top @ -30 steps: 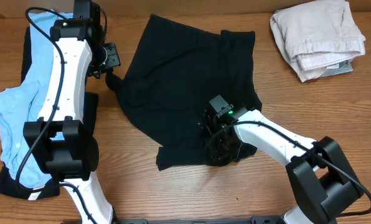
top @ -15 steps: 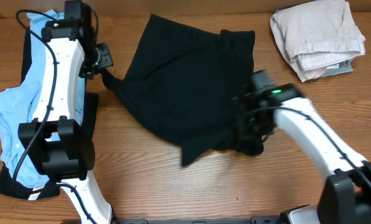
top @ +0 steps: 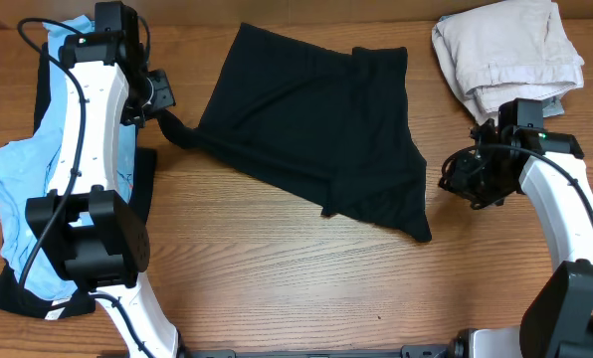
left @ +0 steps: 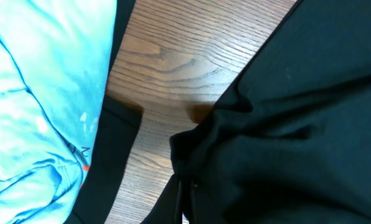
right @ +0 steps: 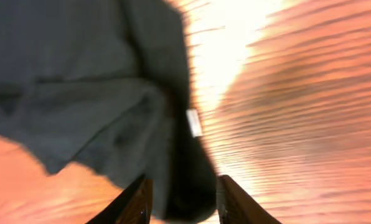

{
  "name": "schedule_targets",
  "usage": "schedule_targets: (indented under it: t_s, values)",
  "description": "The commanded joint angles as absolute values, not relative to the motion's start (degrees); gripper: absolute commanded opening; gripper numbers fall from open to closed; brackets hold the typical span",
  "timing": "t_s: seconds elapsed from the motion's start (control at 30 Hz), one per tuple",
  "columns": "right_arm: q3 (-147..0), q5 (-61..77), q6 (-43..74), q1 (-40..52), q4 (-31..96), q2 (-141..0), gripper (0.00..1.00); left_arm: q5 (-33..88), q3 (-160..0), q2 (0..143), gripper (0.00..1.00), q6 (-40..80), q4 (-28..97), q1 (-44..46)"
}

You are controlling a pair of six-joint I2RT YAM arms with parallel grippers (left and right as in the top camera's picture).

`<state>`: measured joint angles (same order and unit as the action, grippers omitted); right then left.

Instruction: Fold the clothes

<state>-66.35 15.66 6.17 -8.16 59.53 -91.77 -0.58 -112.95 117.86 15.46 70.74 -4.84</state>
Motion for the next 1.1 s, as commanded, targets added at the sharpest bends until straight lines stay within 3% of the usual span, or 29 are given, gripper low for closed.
schedule_targets:
  t_s: [0.0,0.13,0.23,0.47,0.73,0.93,1.07]
  values:
    - [-70.67,23.09,2.94,-4.8,60.01,-90.48,0.4,0.3,-112.81,116.9,0.04,14.37,70.85,-4.4]
    - [-72.88,21.17,3.01,5.17,59.33,-89.34,0.51,1.15,-112.81,116.9,0.04,14.37,70.83,-4.43]
    - [-72.71,11.94,6.52,15.97,57.6,-90.59,0.59,1.52,-112.81,116.9,0.04,14.41,70.65,-4.43]
    - [-72.71,0.82,10.76,31.09,49.5,-98.1,0.66,1.52,-112.81,116.9,0.04,14.39,70.22,-4.43]
    - [-72.73,-5.56,13.82,35.66,45.84,-110.17,0.65,1.48,-112.81,116.9,0.04,14.35,70.22,-4.43]
    - [-72.71,-9.04,16.6,35.57,46.28,-111.24,0.62,1.43,-112.81,116.9,0.04,14.33,70.24,-4.49]
    - [-72.71,-10.7,18.76,35.55,47.51,-111.24,0.54,1.08,-112.81,116.9,0.04,14.33,70.24,-4.47]
